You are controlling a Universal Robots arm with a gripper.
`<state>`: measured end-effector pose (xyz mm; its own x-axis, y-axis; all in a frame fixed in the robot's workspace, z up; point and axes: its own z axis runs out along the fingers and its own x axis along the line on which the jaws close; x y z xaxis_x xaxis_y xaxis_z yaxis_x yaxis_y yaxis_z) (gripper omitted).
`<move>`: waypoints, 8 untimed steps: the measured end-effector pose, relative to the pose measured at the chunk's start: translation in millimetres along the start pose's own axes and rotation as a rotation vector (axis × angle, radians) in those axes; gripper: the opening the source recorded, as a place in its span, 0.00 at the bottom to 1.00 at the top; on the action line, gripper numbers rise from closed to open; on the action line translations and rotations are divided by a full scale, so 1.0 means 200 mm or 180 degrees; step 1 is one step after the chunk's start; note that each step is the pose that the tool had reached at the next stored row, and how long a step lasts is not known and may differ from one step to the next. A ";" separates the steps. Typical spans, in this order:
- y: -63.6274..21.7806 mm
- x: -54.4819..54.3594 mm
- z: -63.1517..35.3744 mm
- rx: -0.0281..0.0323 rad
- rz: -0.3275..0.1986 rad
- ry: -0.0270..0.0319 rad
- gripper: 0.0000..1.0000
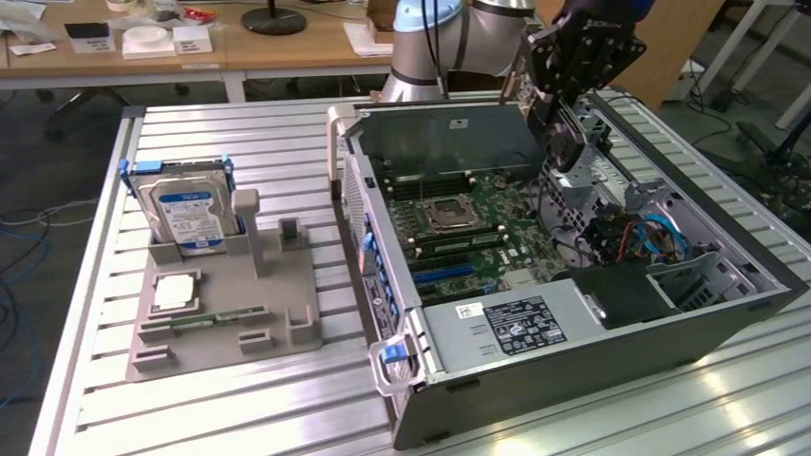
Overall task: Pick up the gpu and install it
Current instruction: 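Pick up the gpu and move the gpu toward the slot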
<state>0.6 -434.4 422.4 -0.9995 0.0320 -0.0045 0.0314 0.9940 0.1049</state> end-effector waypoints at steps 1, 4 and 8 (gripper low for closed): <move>0.000 -0.01 0.000 0.0000 0.0000 0.0000 0.27; 0.002 -0.04 0.000 -0.0002 0.0001 0.0000 0.27; 0.002 -0.05 0.000 -0.0003 0.0001 0.0000 0.27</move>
<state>10.5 -434.4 422.4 -0.9995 0.0322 -0.0045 0.0315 0.9939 0.1057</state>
